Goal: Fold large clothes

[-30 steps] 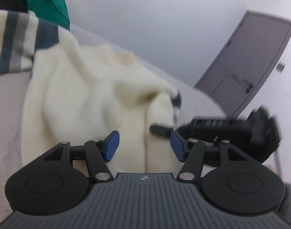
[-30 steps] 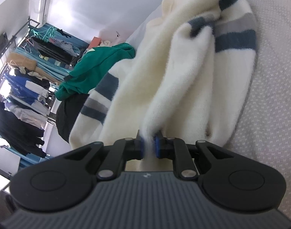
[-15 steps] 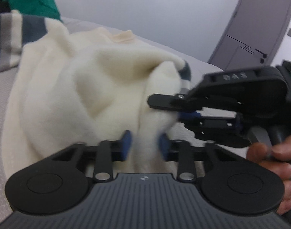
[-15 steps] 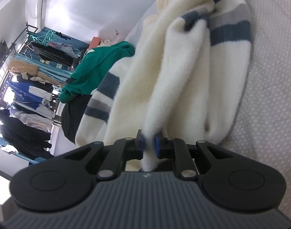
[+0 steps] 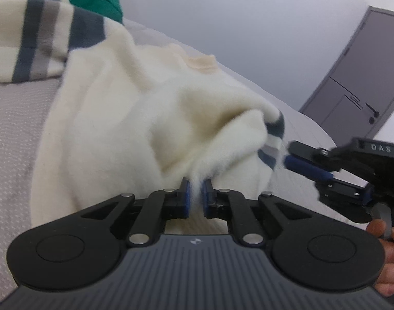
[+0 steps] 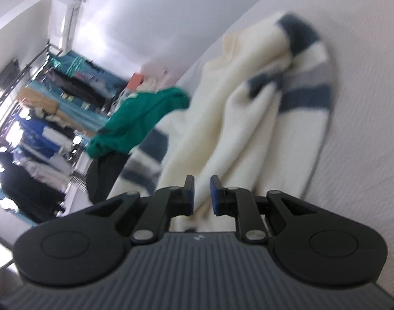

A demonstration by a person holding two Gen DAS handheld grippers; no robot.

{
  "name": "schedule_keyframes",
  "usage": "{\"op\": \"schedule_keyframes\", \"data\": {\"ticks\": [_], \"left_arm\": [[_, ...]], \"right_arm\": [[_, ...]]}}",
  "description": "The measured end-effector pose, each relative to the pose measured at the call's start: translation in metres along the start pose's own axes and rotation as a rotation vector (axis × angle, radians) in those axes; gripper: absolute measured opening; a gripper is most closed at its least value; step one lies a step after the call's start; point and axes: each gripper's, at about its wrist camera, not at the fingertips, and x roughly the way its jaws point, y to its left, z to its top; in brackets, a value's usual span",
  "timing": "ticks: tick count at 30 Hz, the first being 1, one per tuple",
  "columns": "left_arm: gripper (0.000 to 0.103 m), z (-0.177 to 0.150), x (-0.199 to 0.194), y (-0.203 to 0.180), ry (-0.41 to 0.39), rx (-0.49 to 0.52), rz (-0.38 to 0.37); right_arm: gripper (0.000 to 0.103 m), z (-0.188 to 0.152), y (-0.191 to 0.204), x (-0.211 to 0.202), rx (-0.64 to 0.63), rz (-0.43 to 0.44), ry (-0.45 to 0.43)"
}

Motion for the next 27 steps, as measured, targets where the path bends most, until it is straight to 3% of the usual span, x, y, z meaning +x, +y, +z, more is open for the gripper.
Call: {"op": "schedule_keyframes", "data": {"ticks": [2,4,12,18,20,23,27], "left_arm": [[0.011,0.000,-0.005,0.001,0.000,-0.009,0.010],[0.011,0.003,-0.004,0.004,0.003,-0.017,0.019],[0.011,0.014,0.003,0.021,0.010,-0.080,0.029],[0.011,0.015,0.004,0.024,0.015,-0.096,0.018],[0.011,0.015,0.005,0.025,0.018,-0.102,0.013],[0.011,0.017,0.007,0.029,0.023,-0.117,0.004],[0.011,0.018,0.009,0.033,0.022,-0.127,-0.005]], "right_arm": [[0.032,0.011,-0.004,-0.003,-0.001,-0.049,-0.021],[0.060,0.023,-0.008,-0.001,-0.009,-0.101,-0.033],[0.060,0.062,-0.041,0.033,-0.056,-0.306,-0.033],[0.059,0.070,-0.071,0.057,-0.026,-0.419,-0.019],[0.059,0.065,-0.081,0.055,0.042,-0.407,-0.022],[0.060,0.061,-0.081,0.062,0.020,-0.376,0.010],[0.060,0.051,-0.081,0.072,0.081,-0.240,0.075]]}}
